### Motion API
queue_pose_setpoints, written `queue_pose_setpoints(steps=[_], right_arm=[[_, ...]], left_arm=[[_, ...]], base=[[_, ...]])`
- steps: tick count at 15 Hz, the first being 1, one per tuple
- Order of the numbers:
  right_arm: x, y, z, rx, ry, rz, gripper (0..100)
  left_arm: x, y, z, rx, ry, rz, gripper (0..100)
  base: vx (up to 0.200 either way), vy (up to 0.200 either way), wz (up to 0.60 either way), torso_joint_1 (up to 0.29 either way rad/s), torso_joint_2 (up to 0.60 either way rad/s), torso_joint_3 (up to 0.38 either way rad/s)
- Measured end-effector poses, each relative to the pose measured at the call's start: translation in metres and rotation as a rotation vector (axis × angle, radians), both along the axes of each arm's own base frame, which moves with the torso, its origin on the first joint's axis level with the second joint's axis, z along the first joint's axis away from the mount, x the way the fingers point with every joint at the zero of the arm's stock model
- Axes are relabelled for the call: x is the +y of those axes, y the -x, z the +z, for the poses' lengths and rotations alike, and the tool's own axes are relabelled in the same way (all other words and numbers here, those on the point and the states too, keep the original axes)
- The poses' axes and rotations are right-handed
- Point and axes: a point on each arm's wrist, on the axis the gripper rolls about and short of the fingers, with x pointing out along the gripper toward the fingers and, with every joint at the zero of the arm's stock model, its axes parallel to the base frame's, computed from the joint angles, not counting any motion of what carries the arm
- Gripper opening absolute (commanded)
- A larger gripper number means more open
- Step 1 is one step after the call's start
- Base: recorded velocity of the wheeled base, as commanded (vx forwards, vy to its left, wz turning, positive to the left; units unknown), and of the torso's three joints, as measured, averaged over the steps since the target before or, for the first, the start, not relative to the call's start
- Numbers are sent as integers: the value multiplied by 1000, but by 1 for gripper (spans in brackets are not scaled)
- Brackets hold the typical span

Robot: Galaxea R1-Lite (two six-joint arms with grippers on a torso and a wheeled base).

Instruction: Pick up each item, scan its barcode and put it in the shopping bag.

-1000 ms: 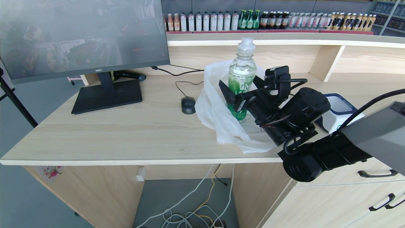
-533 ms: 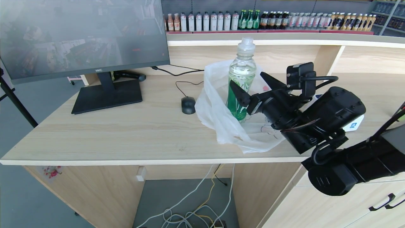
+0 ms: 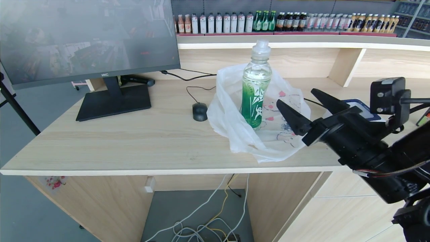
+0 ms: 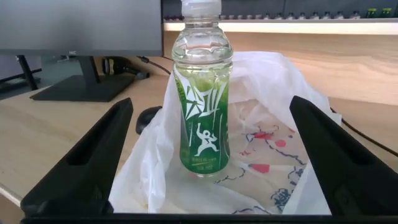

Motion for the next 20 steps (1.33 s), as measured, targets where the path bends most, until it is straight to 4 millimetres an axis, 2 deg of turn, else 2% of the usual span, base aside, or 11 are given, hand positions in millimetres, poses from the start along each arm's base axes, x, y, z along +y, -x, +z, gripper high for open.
queue_pose_setpoints(steps=[4,6,10,20], right_arm=[[-14,20,8,-23,-22,-23,100],[-20,21,10,-33,-27,-41,100],[-24,25,12,-45,-33,-48,100],[-23,23,8,-26,-24,-49,100]], left_arm=[[0,0,0,0,4,1,100],[0,0,0,0,2,1,100],[0,0,0,-2,0,0,100],[0,0,0,0,6,1,100]], base=[[-50,0,0,1,-1,1],[-200,0,0,10,2,0],[0,0,0,0,0,0],[0,-200,0,6,3,2]])
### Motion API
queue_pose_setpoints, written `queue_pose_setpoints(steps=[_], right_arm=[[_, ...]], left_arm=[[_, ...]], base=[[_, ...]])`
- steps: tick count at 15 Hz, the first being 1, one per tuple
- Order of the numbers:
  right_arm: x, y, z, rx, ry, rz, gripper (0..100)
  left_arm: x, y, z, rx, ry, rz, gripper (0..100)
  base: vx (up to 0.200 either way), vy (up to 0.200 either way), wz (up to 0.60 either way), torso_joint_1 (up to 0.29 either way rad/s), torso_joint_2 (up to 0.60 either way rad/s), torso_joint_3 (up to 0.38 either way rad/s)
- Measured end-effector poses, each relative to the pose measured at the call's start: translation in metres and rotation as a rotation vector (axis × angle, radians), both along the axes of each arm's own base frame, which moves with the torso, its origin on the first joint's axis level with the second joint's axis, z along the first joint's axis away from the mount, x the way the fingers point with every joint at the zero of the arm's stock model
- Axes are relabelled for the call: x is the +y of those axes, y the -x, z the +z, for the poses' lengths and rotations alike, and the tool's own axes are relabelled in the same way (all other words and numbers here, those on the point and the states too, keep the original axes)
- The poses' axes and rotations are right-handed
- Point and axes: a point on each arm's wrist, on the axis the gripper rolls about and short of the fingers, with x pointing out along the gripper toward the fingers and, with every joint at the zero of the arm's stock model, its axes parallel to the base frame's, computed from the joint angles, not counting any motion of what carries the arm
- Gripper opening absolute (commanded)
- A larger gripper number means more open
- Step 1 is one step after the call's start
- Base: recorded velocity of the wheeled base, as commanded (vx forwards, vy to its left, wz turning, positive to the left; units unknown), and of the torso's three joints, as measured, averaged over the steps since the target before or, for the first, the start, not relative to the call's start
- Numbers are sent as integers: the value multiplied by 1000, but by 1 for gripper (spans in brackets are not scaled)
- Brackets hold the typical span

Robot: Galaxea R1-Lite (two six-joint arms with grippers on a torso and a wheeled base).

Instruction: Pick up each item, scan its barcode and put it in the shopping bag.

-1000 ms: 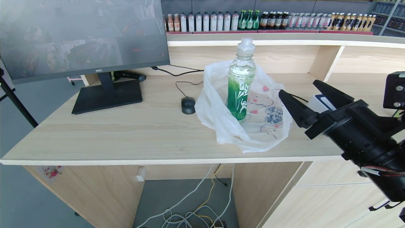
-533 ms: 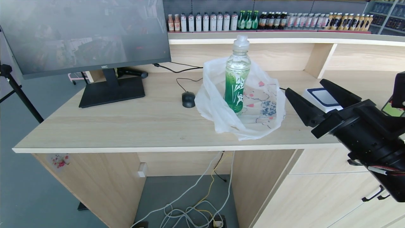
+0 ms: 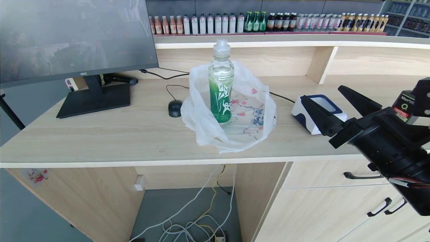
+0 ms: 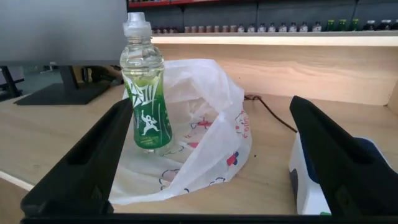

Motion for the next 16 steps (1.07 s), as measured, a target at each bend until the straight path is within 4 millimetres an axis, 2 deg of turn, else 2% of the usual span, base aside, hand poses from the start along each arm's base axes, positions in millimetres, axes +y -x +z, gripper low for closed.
queue_pose_setpoints(steps=[9,16], right_arm=[[1,-1,-16,62,19,10,100],[2,-2,-17,69,16,14,100]], left_arm=[[0,0,0,0,6,0,100],[0,0,0,-2,6,0,100]], base=[[0,-200,0,1,3,3],[0,-200,0,2,2,0]])
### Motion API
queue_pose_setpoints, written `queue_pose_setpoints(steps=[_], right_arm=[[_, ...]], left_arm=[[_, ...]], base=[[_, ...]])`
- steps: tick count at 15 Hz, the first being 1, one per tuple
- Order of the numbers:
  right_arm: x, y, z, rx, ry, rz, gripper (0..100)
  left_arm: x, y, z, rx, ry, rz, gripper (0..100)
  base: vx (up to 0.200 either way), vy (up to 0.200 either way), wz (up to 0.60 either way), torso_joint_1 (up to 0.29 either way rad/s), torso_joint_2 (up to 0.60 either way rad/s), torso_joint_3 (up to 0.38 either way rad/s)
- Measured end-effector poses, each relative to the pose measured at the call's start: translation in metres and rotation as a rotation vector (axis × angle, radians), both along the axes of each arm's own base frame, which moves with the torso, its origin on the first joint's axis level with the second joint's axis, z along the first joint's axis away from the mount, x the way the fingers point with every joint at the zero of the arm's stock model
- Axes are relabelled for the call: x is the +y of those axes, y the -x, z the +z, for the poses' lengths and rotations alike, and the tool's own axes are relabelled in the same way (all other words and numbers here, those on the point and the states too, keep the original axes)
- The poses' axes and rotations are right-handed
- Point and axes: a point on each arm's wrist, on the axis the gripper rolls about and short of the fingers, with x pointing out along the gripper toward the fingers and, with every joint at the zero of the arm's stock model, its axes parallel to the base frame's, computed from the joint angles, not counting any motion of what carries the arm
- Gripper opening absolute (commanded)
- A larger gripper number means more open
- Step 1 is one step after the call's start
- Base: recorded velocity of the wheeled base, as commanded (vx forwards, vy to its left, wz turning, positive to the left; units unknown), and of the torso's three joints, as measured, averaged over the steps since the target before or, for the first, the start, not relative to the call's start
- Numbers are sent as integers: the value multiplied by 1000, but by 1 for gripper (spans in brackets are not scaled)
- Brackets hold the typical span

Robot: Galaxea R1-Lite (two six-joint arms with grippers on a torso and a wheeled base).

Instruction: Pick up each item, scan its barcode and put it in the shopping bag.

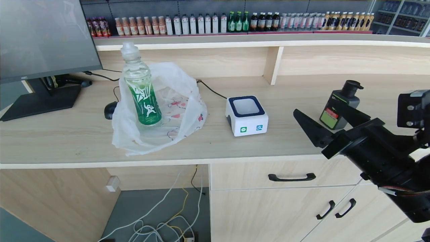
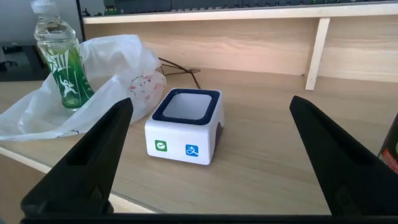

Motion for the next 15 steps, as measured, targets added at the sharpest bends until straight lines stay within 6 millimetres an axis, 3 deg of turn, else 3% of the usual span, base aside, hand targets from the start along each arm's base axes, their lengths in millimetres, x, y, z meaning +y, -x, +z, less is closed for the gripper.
queue_pose_setpoints(steps=[7,15], right_arm=[[0,0,0,2,0,-2,100],[-3,4,-6,25,12,-8,100]], left_arm=[[0,0,0,-1,0,0,100],[0,0,0,0,-6,0,100]], base=[[0,-200,0,3,1,1],[0,0,0,0,0,0]])
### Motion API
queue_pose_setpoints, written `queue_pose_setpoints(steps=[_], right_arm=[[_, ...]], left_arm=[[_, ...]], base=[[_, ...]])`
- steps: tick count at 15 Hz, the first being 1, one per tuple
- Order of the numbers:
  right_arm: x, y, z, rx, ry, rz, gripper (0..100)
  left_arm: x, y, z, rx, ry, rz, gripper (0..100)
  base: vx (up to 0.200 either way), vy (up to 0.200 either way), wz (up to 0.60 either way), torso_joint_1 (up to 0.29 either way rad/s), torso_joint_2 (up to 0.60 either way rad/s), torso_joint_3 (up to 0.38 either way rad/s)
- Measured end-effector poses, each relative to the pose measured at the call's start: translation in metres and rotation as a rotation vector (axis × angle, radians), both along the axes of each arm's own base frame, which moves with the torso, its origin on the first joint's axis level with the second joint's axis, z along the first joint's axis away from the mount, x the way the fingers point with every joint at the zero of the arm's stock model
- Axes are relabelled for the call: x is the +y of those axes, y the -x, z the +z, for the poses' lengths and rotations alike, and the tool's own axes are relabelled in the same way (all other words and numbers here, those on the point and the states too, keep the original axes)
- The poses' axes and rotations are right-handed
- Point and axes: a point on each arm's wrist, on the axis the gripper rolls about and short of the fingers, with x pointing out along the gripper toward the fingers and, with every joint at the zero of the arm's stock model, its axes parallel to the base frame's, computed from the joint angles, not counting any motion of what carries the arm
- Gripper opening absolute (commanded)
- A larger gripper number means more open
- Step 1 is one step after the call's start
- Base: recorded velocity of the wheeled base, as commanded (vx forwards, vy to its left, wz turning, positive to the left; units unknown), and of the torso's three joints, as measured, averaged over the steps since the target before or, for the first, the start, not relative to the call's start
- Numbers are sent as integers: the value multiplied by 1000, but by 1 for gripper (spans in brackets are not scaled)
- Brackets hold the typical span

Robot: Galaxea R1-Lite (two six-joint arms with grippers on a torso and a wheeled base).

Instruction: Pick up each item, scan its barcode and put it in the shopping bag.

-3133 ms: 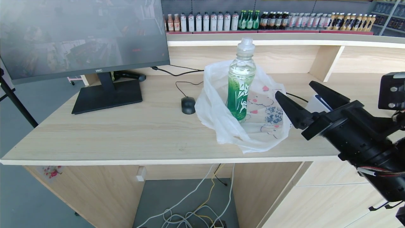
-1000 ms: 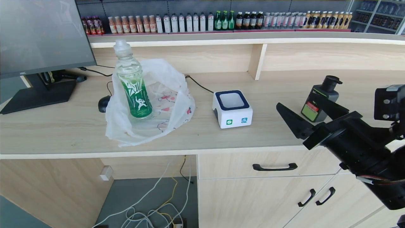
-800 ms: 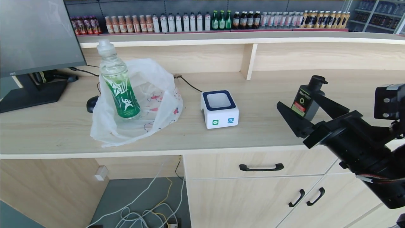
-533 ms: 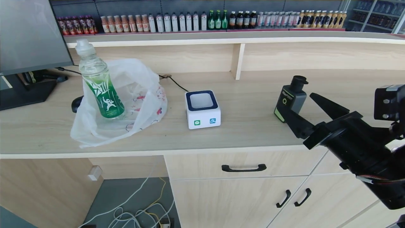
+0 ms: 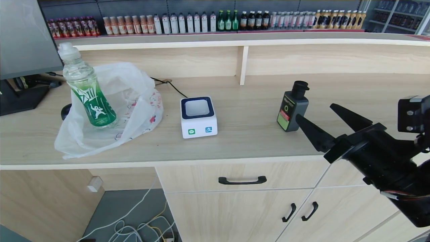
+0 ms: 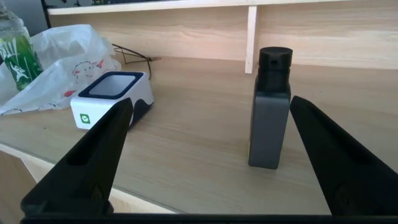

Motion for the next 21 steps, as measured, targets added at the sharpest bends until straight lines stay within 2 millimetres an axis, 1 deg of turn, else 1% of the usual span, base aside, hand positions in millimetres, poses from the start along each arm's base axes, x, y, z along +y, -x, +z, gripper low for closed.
queue_pose_setpoints(steps=[3,6,7,9,12,14,19,21], right_arm=[[-4,-3,-1,7,3,-21,100],[-4,-10,-5,64,31,-34,100],[-1,-16,-5,100,47,-43,100],[3,-27,1,133,52,-82,100],[11,-45,12,122,22,-107,100],[13,-54,12,122,15,-122,100],[17,-69,5,149,3,-130,100],[18,-79,6,143,-6,-140,100]], left_arm=[[0,0,0,0,0,0,100],[0,0,0,1,0,0,100],[0,0,0,1,0,0,100],[0,0,0,1,0,0,100],[0,0,0,1,0,0,100],[0,0,0,1,0,0,100],[0,0,0,1,0,0,100],[0,0,0,1,0,0,100]], base=[[0,0,0,0,0,0],[0,0,0,0,0,0],[0,0,0,0,0,0],[0,0,0,0,0,0],[0,0,0,0,0,0],[0,0,0,0,0,0],[0,0,0,0,0,0],[0,0,0,0,0,0]])
